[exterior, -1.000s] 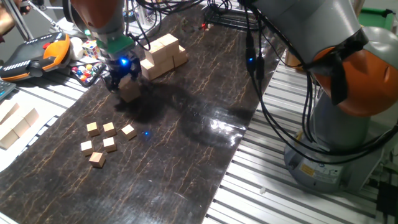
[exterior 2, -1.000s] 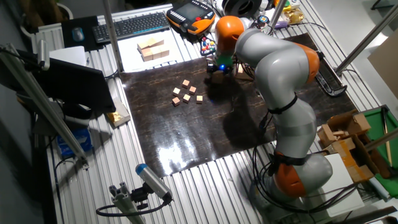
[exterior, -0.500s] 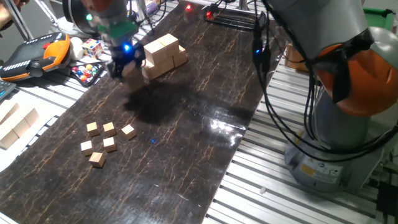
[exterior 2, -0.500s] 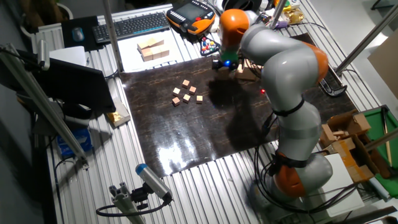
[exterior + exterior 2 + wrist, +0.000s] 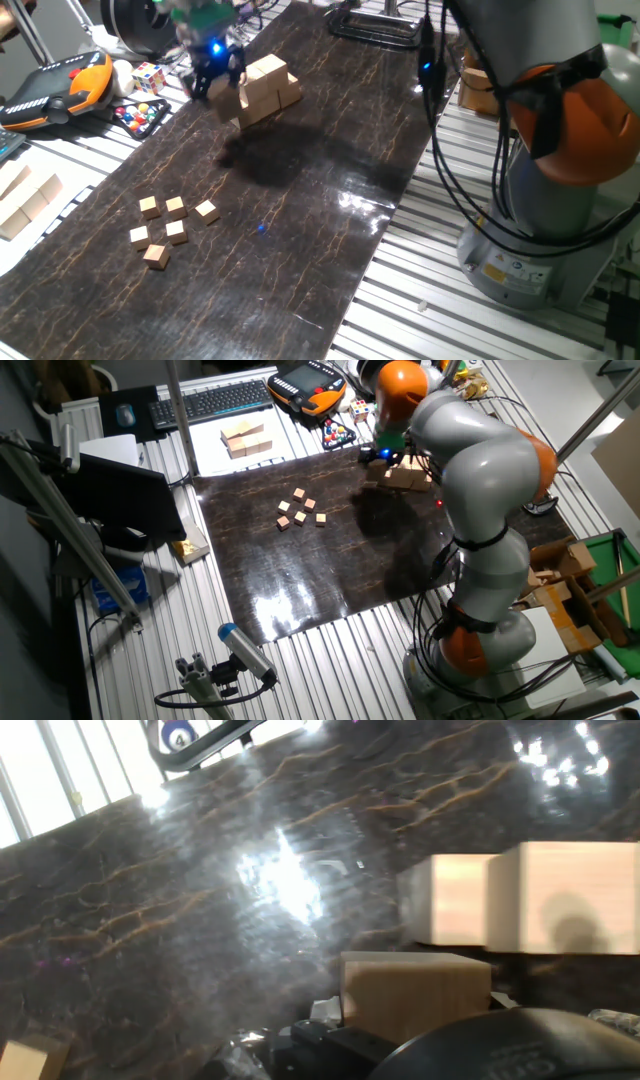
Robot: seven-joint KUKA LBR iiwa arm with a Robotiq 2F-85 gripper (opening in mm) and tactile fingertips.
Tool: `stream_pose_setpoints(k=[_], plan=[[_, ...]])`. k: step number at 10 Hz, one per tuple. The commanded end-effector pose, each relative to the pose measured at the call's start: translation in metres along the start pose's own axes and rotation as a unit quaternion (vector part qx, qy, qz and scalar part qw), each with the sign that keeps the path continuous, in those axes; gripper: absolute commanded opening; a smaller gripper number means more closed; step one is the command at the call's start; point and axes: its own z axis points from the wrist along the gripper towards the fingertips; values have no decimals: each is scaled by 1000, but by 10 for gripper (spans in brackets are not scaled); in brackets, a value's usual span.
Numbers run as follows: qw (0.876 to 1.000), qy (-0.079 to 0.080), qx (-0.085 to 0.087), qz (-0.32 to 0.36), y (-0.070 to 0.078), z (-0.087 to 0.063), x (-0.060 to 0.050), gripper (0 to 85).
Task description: Stack the blocks into a pyramid shape
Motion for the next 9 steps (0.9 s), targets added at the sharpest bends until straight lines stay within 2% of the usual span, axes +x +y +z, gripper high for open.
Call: stream_pose_setpoints(k=[1,3,5,6,9], plan=[[1000,4,-8,-3,-8,-8,-1,7],[1000,3,-3,-17,-25,-12,-2,7],[1000,3,-7,-19,-42,-7,-4,7],[1000,3,-7,-19,-47,-4,-5,7],[1000,10,-2,-2,-46,-4,-4,7]])
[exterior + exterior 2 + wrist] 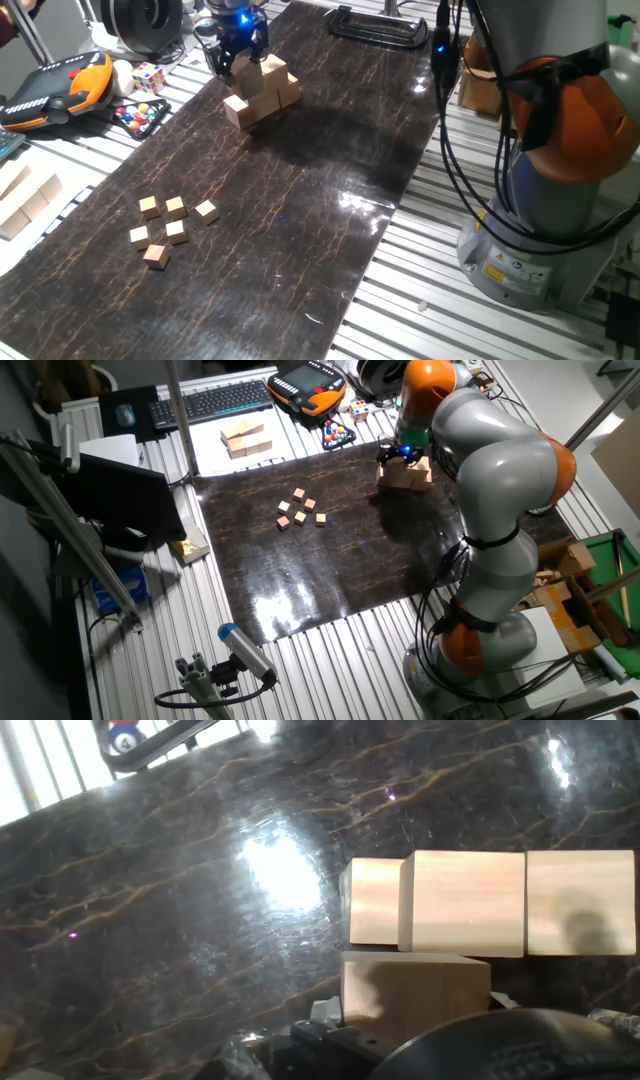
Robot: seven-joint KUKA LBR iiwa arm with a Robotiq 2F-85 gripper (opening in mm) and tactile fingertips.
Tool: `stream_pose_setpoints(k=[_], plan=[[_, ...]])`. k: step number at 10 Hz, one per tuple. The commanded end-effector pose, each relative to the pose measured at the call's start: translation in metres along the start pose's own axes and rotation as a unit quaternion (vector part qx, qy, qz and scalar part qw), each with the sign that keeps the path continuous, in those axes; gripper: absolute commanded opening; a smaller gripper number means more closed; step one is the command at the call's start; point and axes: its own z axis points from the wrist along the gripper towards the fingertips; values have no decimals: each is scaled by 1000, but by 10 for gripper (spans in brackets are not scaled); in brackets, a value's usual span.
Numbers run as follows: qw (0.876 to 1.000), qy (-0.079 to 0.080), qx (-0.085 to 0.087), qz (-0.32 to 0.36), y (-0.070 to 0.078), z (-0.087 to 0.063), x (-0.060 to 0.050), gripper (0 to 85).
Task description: Stack the blocks into a pyramid shape
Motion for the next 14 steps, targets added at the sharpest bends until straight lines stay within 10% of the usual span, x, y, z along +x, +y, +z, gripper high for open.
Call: stream_pose_setpoints(k=[1,8,14], plan=[[1000,0,2,7,0,0,0,7],[1000,1,4,-10,0,0,0,7],[1000,19,-8,-20,-55,-17,-30,7]])
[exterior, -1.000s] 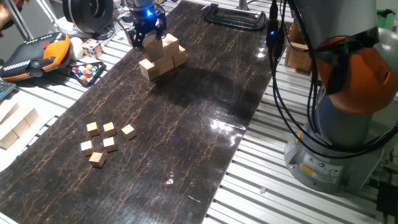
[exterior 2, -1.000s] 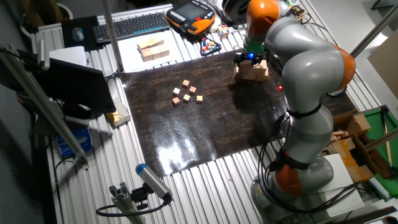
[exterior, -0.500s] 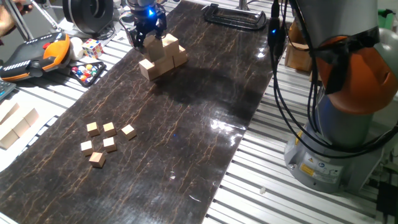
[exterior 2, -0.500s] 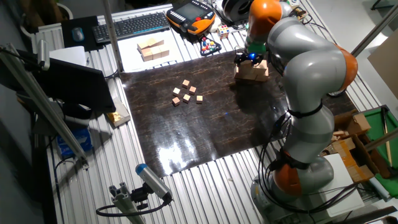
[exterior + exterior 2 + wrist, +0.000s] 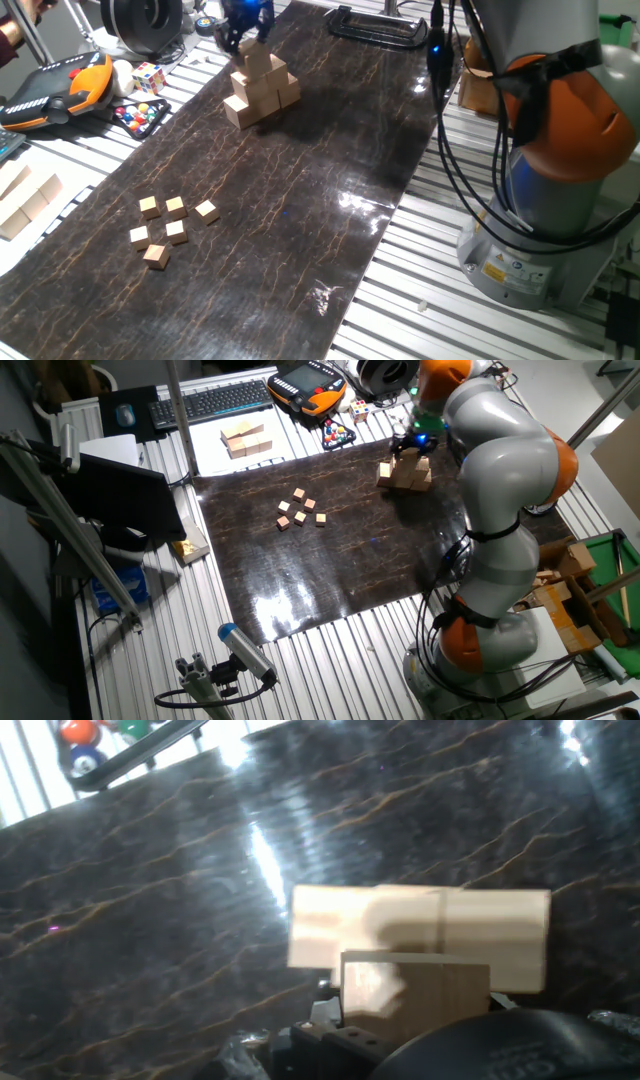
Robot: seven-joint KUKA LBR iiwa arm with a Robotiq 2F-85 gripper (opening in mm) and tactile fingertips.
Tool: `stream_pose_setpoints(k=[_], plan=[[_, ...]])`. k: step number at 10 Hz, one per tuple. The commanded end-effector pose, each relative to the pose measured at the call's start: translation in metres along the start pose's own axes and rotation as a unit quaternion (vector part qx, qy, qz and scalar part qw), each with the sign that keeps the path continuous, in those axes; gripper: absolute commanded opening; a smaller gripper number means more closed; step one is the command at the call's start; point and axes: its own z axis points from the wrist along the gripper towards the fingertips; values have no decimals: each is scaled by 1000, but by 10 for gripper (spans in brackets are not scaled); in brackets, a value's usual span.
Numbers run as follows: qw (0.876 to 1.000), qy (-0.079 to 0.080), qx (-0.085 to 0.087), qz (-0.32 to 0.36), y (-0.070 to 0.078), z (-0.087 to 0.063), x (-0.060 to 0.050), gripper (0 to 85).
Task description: Stack the blocks into a pyramid shape
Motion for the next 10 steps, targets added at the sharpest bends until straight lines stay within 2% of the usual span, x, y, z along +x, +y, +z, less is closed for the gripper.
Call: stream_pose_setpoints(k=[1,2,5,10], plan=[[1000,-4,0,-5,-12,1,-4,7],[1000,-7,3,-16,-16,3,-5,7],[1000,-7,-1,-5,-25,9,-12,7],[1000,-12,-4,-2,-27,15,-19,7]])
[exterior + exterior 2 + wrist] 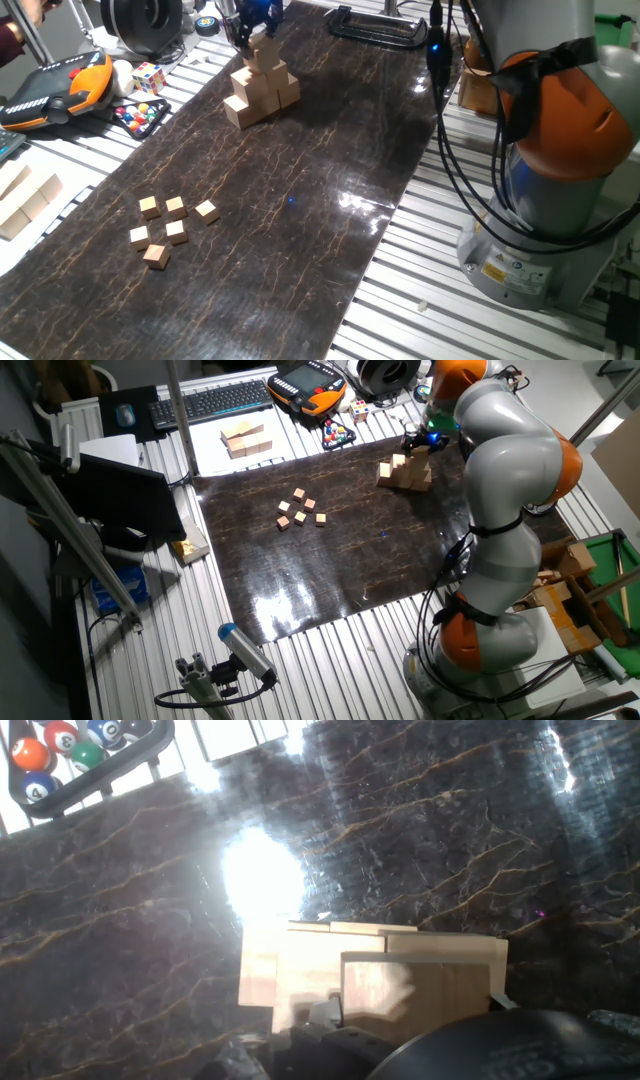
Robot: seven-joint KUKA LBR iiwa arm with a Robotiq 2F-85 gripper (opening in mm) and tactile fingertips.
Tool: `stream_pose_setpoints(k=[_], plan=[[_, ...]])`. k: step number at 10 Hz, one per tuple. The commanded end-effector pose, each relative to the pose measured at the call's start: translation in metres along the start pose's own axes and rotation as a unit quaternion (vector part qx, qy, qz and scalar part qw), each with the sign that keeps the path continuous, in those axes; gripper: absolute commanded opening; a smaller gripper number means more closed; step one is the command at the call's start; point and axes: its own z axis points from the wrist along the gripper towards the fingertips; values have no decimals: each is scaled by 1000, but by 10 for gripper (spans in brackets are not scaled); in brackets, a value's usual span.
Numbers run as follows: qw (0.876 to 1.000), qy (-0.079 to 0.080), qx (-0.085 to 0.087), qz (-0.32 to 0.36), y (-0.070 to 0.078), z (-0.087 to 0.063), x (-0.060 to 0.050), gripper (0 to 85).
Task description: Stack the blocks into a pyramid shape
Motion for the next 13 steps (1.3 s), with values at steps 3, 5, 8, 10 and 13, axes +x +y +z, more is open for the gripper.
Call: stream_pose_setpoints(k=[3,5,8,10,13], plan=[[1000,-2,2,1,0,4,-2,7],[1000,-2,1,1,0,5,-3,7],[1000,0,0,-1,0,7,-3,7],[1000,1,0,-5,0,8,-4,10],[1000,-1,2,0,-1,9,-4,90]])
